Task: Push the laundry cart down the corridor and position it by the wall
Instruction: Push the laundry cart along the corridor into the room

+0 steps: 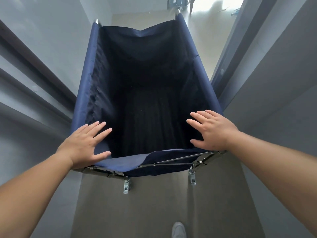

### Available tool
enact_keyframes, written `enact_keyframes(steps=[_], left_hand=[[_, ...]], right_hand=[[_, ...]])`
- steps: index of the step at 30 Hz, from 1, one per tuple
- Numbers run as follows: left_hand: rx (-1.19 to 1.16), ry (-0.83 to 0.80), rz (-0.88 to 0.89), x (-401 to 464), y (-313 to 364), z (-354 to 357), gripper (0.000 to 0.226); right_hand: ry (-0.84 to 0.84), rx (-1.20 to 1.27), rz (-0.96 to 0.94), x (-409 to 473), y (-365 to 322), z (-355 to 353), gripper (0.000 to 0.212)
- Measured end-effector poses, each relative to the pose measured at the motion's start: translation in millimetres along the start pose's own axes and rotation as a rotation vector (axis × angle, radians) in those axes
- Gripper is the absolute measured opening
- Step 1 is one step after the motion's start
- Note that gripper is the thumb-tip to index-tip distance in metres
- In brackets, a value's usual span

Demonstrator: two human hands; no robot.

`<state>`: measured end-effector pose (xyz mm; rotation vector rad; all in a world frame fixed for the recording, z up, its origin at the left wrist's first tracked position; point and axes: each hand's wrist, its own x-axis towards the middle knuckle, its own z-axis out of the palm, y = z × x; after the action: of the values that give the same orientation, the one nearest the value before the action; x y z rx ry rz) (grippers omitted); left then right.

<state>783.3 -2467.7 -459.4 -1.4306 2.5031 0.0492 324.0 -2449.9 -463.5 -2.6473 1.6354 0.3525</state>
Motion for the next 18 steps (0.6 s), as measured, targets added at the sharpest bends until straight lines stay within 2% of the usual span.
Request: enact_keyframes(steps=[18], left_hand=[[0.007,0.003,-0.009,93,-54,-17,0.087]], right_hand=[[0.000,0.008,0.007,100,54,-18,0.080]])
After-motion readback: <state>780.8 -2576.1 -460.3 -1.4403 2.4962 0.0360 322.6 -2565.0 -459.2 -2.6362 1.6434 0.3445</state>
